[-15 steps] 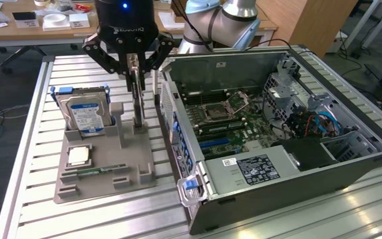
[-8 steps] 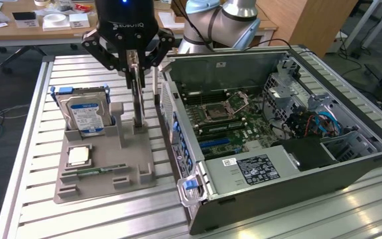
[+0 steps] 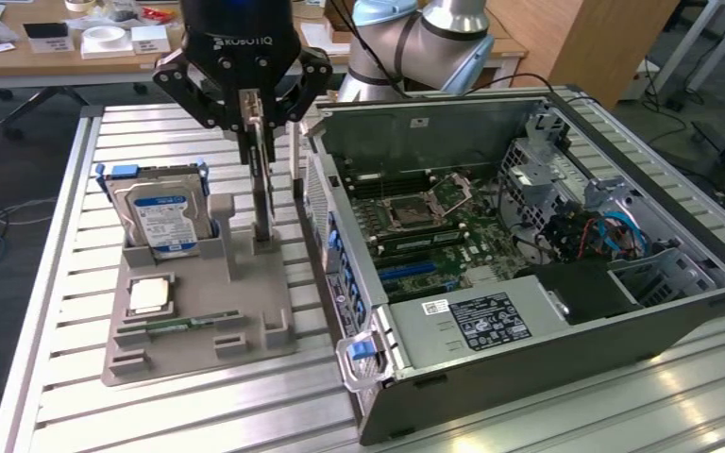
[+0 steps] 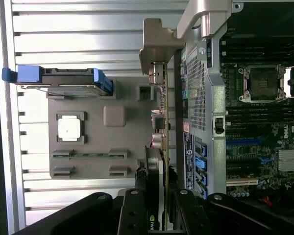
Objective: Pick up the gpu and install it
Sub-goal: 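Pick up the gpu and move the gpu toward the slot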
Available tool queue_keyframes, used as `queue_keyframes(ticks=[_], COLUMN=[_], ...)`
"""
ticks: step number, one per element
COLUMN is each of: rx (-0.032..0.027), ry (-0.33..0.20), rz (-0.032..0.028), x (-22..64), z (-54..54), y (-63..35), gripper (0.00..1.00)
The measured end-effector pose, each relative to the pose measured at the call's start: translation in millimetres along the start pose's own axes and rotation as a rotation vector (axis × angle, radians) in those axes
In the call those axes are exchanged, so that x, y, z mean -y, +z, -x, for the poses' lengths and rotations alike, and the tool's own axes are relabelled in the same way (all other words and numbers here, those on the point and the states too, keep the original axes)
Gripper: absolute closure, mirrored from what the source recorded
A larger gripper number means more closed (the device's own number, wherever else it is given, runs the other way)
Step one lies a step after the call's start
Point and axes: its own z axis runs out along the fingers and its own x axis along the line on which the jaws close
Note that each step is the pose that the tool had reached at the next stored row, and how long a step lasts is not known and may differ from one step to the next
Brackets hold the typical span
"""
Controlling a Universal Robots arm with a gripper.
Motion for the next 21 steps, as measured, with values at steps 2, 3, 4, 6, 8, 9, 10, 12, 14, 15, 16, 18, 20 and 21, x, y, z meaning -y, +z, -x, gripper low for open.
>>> queue_keyframes(ticks=[2, 3, 4, 6, 8, 9, 10, 12, 14, 15, 16, 18, 20, 21], rx=[-0.0001, -0.0001, -0.0001, -0.0003, -0.0001, -0.0001, 0.0, 0.0001, 0.0, 0.0, 0.0, 0.0, -0.0001, 0.0], ry=[0.0, 0.0, 0.0, 0.0, 0.0, 0.0, 0.0, 0.0, 0.0, 0.0, 0.0, 0.0, 0.0, 0.0], rz=[-0.0001, -0.0001, -0.0001, -0.0004, -0.0002, -0.0001, -0.0001, 0.0, 0.0, 0.0, 0.0, -0.0001, -0.0001, -0.0001], x=[0.0, 0.0, 0.0, 0.0, -0.1, -0.2, -0.2, -0.2, -0.2, -0.3, -0.2, -0.2, -0.2, -0.2], z=[0.0, 0.0, 0.0, 0.0, 0.1, 0.2, 0.2, 0.2, 0.3, 0.3, 0.3, 0.3, 0.3, 0.3], y=[-0.1, -0.1, -0.1, -1.5, -4.0, -5.4, -6.6, -7.8, -7.8, -7.8, -7.8, -7.8, -7.8, -7.8], gripper=[0.73, 0.73, 0.73, 0.73, 0.73, 0.73, 0.73, 0.73, 0.73, 0.73, 0.73, 0.73, 0.73, 0.73])
